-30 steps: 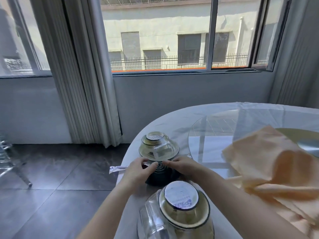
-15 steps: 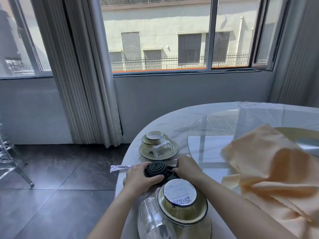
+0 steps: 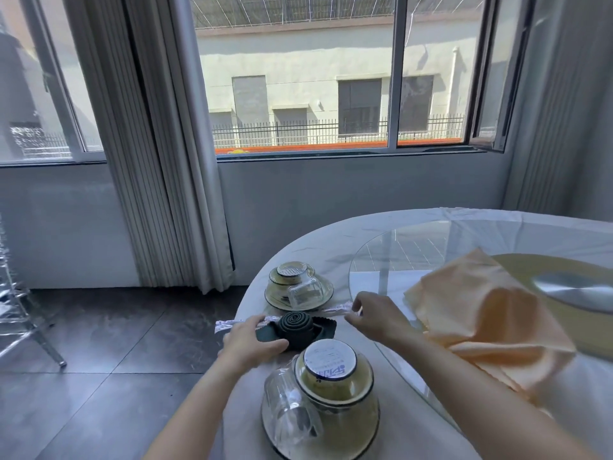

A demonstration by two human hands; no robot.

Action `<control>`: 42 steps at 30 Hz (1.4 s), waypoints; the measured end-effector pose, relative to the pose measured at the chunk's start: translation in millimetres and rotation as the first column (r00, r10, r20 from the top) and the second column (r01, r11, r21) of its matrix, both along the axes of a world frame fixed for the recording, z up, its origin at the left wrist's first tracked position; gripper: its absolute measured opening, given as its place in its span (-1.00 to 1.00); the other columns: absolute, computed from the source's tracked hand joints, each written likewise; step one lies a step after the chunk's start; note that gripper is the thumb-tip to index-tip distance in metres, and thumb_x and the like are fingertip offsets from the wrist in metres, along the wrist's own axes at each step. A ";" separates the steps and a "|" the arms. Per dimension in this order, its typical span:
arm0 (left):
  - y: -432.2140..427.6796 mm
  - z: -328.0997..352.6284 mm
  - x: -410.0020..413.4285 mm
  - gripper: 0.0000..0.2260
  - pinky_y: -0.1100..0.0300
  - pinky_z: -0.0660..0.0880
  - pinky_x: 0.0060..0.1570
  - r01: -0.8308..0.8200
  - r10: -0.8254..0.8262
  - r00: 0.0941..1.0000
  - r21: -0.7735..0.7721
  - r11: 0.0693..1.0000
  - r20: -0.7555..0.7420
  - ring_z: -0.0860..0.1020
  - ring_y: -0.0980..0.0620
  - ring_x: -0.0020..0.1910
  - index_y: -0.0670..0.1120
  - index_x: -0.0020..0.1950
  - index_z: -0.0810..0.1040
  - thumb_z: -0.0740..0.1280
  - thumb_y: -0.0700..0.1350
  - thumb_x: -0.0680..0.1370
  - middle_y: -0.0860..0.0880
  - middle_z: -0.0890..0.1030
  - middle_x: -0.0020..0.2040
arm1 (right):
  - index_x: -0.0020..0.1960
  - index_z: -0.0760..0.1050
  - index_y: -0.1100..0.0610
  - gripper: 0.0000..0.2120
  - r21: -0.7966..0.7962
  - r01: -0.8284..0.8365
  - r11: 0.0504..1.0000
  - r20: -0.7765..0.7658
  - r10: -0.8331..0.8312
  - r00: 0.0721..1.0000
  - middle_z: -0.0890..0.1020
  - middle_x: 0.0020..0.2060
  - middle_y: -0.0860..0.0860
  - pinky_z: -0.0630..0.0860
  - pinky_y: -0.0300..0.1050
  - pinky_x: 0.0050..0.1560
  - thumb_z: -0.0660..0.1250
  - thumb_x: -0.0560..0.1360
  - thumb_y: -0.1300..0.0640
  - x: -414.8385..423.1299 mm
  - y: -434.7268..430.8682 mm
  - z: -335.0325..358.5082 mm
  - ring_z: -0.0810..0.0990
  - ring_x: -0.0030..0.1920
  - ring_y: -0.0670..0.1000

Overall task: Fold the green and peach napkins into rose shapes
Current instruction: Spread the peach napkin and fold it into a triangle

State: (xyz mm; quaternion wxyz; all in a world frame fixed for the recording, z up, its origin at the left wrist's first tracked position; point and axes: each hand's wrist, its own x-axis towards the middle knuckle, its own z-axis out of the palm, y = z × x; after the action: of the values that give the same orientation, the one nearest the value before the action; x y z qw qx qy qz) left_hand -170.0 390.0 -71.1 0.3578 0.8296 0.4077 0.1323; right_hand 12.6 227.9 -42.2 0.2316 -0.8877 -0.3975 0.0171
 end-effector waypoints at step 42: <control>-363.4 48.3 37.7 -0.42 0.07 0.24 0.38 0.505 -0.515 0.857 0.221 0.834 -0.017 0.30 -0.09 0.40 -0.03 0.45 0.32 0.29 0.07 0.45 -0.11 0.38 0.41 | -0.02 0.54 0.04 -0.48 -0.116 0.024 0.993 0.100 -0.012 0.995 0.65 -0.08 -0.04 0.47 0.01 0.11 0.10 0.45 -0.37 -76.2 -391.2 -26.6 0.55 0.03 0.02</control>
State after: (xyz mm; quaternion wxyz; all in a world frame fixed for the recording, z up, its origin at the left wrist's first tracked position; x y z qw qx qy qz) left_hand -132.3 26.6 -22.8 0.2959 0.9391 0.1472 0.0938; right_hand -63.6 -163.3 -68.8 0.1593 -0.9031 -0.3989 -0.0056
